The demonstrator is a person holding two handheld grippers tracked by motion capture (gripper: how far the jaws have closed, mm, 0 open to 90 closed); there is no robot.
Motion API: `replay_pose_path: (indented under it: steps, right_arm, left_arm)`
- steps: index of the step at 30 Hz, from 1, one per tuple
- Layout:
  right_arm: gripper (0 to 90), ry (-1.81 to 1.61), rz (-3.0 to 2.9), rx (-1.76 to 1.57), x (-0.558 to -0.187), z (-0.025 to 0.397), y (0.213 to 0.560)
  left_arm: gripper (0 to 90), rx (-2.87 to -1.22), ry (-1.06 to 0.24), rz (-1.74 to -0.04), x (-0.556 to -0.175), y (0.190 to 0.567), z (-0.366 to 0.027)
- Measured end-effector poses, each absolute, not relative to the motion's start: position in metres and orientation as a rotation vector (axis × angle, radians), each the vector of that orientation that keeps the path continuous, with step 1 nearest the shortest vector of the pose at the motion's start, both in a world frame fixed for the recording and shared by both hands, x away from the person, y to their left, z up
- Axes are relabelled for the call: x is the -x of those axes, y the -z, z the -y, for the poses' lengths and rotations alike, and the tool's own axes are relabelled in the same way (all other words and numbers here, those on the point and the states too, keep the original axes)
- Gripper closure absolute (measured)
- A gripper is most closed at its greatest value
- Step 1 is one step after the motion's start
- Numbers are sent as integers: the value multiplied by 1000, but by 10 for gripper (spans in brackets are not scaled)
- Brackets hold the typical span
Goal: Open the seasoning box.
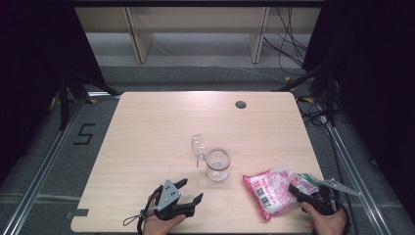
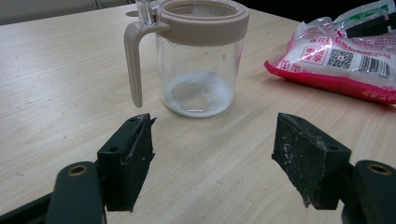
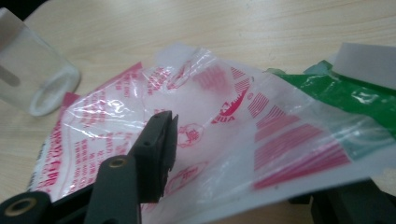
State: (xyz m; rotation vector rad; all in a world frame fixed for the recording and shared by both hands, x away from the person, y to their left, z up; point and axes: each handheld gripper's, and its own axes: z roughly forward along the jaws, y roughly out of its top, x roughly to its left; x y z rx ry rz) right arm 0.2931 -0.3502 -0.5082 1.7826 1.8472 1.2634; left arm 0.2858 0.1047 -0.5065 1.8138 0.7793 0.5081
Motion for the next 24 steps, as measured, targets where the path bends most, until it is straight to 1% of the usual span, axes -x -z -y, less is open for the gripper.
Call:
replay_pose_path:
  steps: [1, 2, 3, 5, 6, 7, 9, 10, 11, 12, 14, 15, 17, 19, 21, 22, 24]
  right_arm:
    - [529, -1276, -1832, -1818, -294, 348, 508]
    - [543, -1266, -1856, -1800, -296, 349, 508]
    - [601, -1296, -1841, -1797, -301, 348, 511]
    - [619, -1296, -1850, -1786, -303, 348, 511]
    - [662, -1269, -1876, -1797, -304, 347, 510]
    - [678, -1274, -1884, -1735, -306, 349, 512]
    - [721, -1270, -1896, -1785, -307, 347, 510]
    - [747, -1290, -1891, -1728, -309, 348, 512]
    - [799, -1316, -1905, -1716, -310, 347, 511]
    - [799, -1316, -1905, -1716, -310, 347, 511]
    - [848, -1306, -1916, -1691, -310, 346, 511]
    - [864, -1325, -1908, -1715, -309, 343, 509]
    - [891, -1297, -1927, -1638, -311, 344, 509]
    - [895, -1302, -1936, -1697, -309, 341, 506]
    - [899, -1338, -1928, -1565, -314, 343, 508]
    - [900, -1375, -1901, -1632, -310, 338, 502]
    - [900, -1363, -1912, -1583, -311, 339, 502]
  left_arm:
    - [280, -1814, -511, -778, -286, 506, -105]
    - [280, -1813, -510, -778, -286, 506, -105]
    - [280, -1805, -498, -792, -285, 507, -104]
    - [280, -1814, -511, -778, -286, 507, -105]
    - [280, -1817, -518, -769, -286, 507, -106]
    - [280, -1798, -493, -802, -284, 507, -104]
    - [279, -1794, -489, -811, -284, 508, -104]
    - [280, -1787, -489, -817, -284, 508, -104]
    - [280, -1798, -500, -797, -285, 507, -105]
    - [280, -1800, -504, -789, -285, 507, -105]
    - [280, -1801, -507, -789, -285, 507, -106]
    - [280, -1796, -504, -785, -285, 507, -106]
    - [281, -1800, -508, -789, -285, 507, -106]
    - [281, -1797, -505, -791, -285, 507, -105]
    - [281, -1789, -493, -810, -284, 508, -104]
    - [281, -1796, -496, -802, -285, 507, -104]
    - [281, -1800, -506, -782, -286, 507, -105]
